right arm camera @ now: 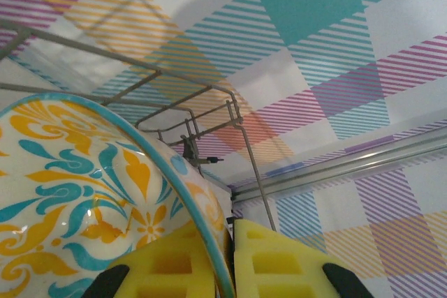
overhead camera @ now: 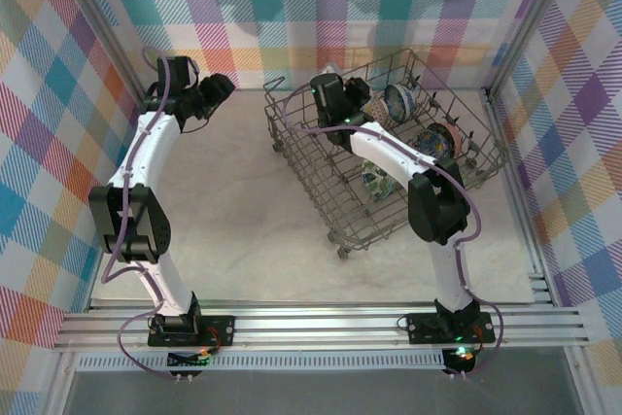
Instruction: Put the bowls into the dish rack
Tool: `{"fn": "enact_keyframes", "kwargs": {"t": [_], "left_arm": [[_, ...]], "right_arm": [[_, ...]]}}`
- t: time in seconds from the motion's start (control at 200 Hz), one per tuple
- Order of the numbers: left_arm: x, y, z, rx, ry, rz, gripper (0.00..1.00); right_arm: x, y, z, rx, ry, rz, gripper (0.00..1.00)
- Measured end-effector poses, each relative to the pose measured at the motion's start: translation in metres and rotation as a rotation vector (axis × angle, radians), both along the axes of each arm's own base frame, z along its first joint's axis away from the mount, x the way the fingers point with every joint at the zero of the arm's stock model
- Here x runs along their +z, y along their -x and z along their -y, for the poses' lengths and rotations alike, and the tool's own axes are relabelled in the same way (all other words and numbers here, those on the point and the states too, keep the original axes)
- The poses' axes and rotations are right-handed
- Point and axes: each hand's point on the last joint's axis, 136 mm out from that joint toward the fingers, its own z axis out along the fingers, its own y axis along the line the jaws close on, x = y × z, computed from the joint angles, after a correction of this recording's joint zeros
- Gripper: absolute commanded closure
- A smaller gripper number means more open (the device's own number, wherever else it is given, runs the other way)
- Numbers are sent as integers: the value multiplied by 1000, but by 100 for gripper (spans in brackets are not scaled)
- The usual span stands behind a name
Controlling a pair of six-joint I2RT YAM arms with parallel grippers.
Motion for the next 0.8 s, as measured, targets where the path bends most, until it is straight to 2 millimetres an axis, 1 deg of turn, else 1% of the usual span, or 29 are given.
{"fn": "enact_keyframes", "kwargs": {"t": [0.16, 0.62, 0.8], "left_arm": [[-4, -5, 1, -11, 9, -7, 43], [-3, -4, 4, -22, 18, -6, 43], [-3, -4, 4, -23, 18, -6, 43]], "right_arm": [[-13, 2, 4, -10, 30, -19, 96], [-14, 3, 1, -2, 103, -31, 97], [-17, 5, -3, -8, 116, -31, 97]]}}
